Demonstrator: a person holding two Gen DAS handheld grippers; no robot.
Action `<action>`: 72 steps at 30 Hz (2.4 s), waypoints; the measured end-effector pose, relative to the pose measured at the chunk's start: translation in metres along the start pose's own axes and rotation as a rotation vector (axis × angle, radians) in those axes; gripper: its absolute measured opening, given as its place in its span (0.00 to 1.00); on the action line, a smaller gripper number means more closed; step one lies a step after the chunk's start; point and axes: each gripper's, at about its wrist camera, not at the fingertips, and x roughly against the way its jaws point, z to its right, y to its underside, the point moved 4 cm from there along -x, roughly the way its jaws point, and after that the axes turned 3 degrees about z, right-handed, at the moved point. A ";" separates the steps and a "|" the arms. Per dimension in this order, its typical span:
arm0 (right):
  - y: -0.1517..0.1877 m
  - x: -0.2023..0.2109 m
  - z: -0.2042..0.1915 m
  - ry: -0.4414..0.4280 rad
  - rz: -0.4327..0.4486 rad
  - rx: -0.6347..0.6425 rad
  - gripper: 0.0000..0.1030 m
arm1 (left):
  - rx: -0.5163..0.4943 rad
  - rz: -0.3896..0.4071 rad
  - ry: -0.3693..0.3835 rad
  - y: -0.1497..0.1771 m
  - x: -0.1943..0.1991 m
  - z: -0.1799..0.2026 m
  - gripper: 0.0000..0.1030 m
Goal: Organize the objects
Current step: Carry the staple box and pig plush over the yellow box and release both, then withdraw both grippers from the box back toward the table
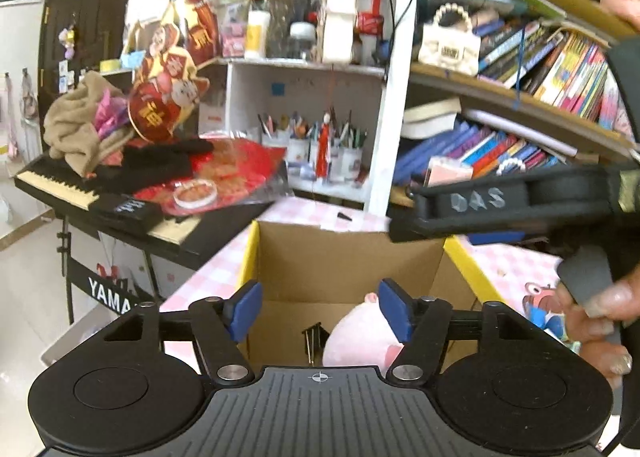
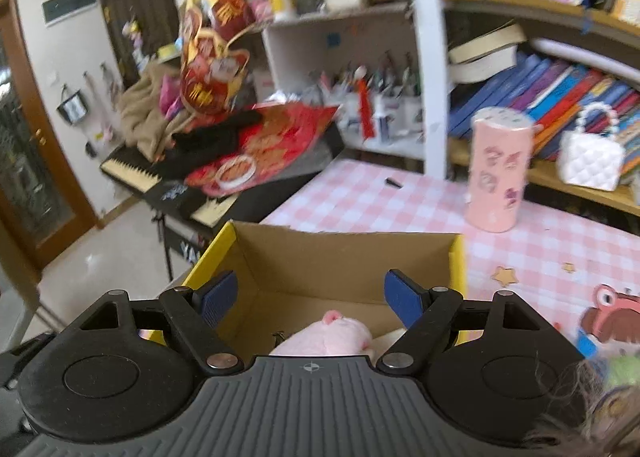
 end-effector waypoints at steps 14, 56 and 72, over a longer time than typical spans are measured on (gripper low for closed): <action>0.080 0.089 -0.011 0.199 0.063 0.019 0.77 | 0.019 -0.068 -0.017 0.036 0.065 -0.025 0.76; 0.251 0.207 0.000 0.551 -0.127 -0.130 0.77 | -0.167 -0.318 0.287 0.132 0.122 0.049 0.84; 0.261 0.241 0.053 0.710 -0.143 -0.206 0.77 | -0.266 -0.362 0.446 0.137 0.103 0.126 0.84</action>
